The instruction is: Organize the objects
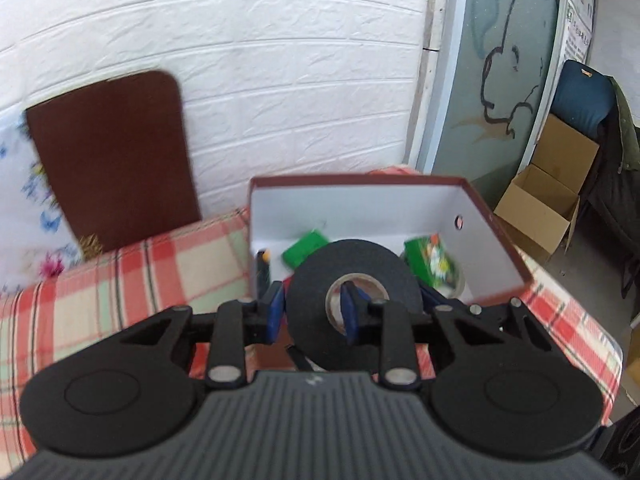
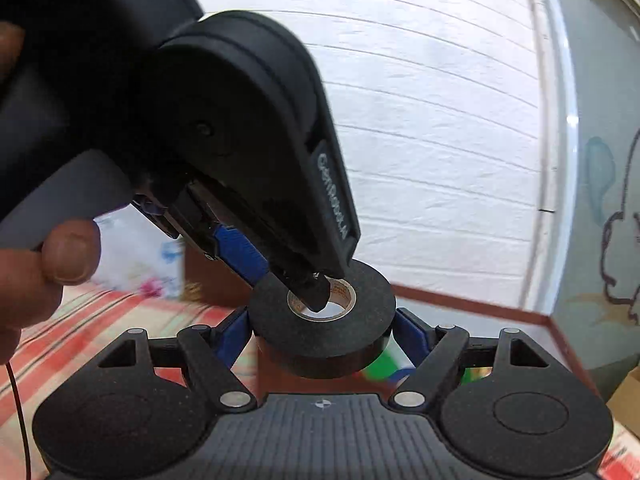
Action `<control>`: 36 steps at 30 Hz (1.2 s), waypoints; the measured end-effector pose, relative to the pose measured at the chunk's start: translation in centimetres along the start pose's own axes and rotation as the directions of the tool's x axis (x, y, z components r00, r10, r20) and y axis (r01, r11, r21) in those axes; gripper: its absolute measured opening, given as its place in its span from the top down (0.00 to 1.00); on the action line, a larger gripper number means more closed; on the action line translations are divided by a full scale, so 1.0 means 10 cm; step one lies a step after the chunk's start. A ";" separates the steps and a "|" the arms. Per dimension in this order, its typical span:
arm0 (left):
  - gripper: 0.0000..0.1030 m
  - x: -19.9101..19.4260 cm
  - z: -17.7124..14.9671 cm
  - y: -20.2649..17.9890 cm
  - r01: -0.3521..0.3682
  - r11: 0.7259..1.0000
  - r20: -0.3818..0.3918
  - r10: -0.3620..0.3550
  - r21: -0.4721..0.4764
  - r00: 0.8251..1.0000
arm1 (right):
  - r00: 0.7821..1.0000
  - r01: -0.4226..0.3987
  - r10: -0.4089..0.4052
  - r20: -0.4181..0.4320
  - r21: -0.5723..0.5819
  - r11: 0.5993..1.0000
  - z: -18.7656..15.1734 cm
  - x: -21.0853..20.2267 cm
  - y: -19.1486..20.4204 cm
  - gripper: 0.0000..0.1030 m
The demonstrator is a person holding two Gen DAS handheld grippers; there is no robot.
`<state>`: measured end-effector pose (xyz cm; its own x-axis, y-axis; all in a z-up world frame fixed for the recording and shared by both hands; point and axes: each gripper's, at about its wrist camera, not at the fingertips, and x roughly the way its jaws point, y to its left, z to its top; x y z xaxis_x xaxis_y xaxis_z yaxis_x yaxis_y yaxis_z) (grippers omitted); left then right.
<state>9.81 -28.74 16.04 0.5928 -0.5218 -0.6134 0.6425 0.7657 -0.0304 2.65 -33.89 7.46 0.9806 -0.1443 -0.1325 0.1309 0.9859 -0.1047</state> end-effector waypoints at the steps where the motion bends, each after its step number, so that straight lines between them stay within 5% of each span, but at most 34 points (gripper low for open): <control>1: 0.61 0.08 0.06 -0.04 0.009 1.000 -0.001 -0.009 0.005 1.000 | 1.000 0.016 -0.016 -0.001 -0.001 1.000 0.00 0.08 -0.06 0.26; 4: 0.26 0.36 0.19 -0.12 -0.043 0.999 -0.007 0.043 0.008 0.999 | 0.994 0.095 -0.096 -0.042 -0.044 0.995 -0.09 0.43 -0.20 0.26; 6: 0.25 0.47 0.20 -0.14 -0.083 0.997 0.002 0.083 0.000 0.997 | 0.985 0.137 -0.143 -0.093 -0.068 0.988 -0.18 0.60 -0.28 0.25; 16: 0.23 0.51 0.01 0.01 -0.129 0.991 -0.054 0.128 -0.024 0.990 | 0.988 0.143 -0.140 -0.065 0.036 0.989 -0.28 0.21 -0.46 0.21; 28: 0.16 -0.17 -0.41 -0.09 -0.178 0.984 -0.069 0.177 -0.017 0.982 | 0.974 0.218 -0.205 -0.094 0.162 0.962 -0.27 -0.64 -0.46 0.16; 36: 0.08 -0.71 -0.82 -0.16 -0.223 0.975 -0.024 0.223 0.003 0.975 | 0.986 0.152 -0.112 -0.122 0.395 0.906 -0.21 -1.20 -0.56 0.13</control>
<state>0.58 -23.13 13.94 0.7092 -0.3290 -0.6235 0.4958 0.8616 0.1093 -10.19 -37.88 7.57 0.9346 -0.2629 -0.2397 0.3249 0.9052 0.2741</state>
